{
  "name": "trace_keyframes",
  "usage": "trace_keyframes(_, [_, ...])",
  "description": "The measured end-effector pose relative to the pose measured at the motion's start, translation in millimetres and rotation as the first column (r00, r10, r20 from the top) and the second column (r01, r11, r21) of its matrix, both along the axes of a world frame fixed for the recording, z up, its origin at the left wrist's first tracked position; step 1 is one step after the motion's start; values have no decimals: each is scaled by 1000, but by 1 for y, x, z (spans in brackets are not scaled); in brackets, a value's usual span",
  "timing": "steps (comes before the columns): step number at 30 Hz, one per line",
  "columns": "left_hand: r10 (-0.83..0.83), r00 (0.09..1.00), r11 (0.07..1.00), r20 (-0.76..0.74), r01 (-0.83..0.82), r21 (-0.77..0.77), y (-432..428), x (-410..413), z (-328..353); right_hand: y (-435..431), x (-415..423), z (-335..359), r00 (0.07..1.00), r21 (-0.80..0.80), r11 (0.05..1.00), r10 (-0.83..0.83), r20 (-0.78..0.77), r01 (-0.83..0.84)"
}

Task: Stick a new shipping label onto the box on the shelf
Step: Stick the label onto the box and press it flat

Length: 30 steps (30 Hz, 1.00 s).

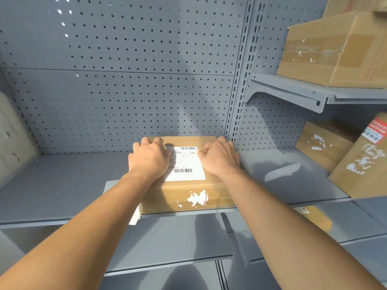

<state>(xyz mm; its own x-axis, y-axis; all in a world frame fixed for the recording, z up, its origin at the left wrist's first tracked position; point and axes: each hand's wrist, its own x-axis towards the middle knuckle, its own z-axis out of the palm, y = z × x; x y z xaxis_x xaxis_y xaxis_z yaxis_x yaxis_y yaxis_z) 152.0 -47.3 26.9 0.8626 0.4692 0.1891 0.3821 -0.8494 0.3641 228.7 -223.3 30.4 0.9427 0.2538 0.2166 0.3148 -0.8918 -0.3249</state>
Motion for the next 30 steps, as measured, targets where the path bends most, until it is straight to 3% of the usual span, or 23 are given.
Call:
trace_keyframes(6, [3, 1000, 1000, -4, -3, -11, -2, -3, 4, 5, -7, 2, 1000, -88, 996, 13, -8, -13])
trace_keyframes(22, [-16, 1000, 1000, 21, 16, -1, 2, 0, -1, -2, 0, -3, 1000, 29, 1000, 6, 30, -7])
trace_keyframes(27, [-22, 995, 999, -93, 24, 27, 8, 13, 9, 12, 9, 10, 1000, -177, 984, -5, -6, 4])
trace_keyframes(30, [5, 989, 1000, -147, -2, 17, 14, 28, 12, 20, 20, 15, 997, -187, 982, -41, -59, 29])
